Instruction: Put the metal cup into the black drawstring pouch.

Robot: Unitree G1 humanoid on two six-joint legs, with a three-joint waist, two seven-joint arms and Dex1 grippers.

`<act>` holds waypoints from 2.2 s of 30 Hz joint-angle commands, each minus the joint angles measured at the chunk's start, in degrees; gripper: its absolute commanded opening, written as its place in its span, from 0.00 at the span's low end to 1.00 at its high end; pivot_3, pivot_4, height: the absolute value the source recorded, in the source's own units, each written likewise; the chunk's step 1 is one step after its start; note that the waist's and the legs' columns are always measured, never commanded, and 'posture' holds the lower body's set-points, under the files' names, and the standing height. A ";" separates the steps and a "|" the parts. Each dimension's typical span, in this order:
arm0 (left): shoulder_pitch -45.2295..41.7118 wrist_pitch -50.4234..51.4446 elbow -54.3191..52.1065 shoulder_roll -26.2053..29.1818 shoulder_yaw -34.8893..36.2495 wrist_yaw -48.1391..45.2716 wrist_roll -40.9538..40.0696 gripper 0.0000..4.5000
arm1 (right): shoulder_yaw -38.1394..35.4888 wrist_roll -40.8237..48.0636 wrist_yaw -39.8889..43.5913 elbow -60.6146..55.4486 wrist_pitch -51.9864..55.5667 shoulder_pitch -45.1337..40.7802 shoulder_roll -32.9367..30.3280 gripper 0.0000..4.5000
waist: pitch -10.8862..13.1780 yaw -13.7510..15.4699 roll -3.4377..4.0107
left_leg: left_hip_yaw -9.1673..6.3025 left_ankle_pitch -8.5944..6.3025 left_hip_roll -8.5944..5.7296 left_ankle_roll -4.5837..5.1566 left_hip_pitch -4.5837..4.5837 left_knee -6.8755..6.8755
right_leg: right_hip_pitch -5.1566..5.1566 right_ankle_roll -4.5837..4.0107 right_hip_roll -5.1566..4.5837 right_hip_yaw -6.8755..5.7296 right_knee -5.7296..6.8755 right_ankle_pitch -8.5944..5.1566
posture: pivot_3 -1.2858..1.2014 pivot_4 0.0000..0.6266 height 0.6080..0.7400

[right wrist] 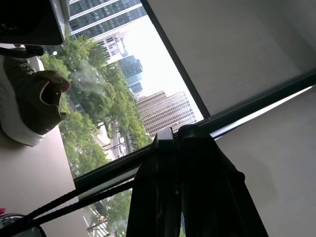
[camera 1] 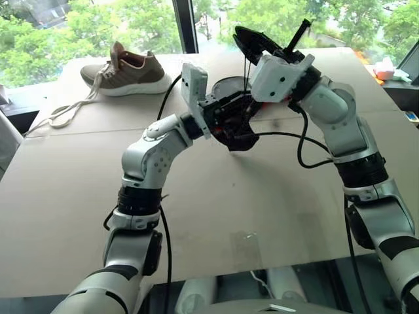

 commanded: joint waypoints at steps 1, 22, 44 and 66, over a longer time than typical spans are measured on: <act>1.91 -1.46 0.25 1.56 -2.74 -1.77 4.14 0.04 | -7.48 5.46 -4.55 -2.29 3.50 -6.62 1.13 0.00 | 0.00 0.05 0.00 | -0.01 0.00 0.00 0.00 -0.04 0.01 | -0.05 0.00 0.00 -0.01 0.02 0.00 | 0.52 0.24 0.97; 6.89 -4.99 1.45 2.50 -3.16 -3.99 8.45 0.68 | -13.62 14.94 -12.28 -3.50 6.64 -12.78 2.58 0.00 | -0.05 -0.02 0.20 | -0.05 0.00 -0.02 0.00 -0.51 0.00 | -0.49 -0.01 -0.03 -0.04 0.15 0.00 | 0.52 0.24 0.97; 13.10 -8.95 7.34 12.49 17.65 5.27 9.26 0.68 | -10.43 20.06 4.86 -12.37 26.35 14.93 -4.41 0.00 | -0.09 0.31 0.14 | -0.04 -0.01 -0.11 0.03 -0.52 0.09 | -0.49 -0.01 -0.21 -0.07 0.22 0.01 | 0.52 0.24 0.97; 56.69 -9.68 -17.62 19.24 18.82 -4.54 9.87 0.68 | -20.68 40.61 37.85 -4.48 20.40 52.15 -15.25 0.67 | -0.09 0.38 0.18 | 0.05 -0.24 0.15 0.39 0.69 0.11 | 0.85 -0.20 -0.33 -0.14 -0.11 -0.17 | 0.52 0.24 0.97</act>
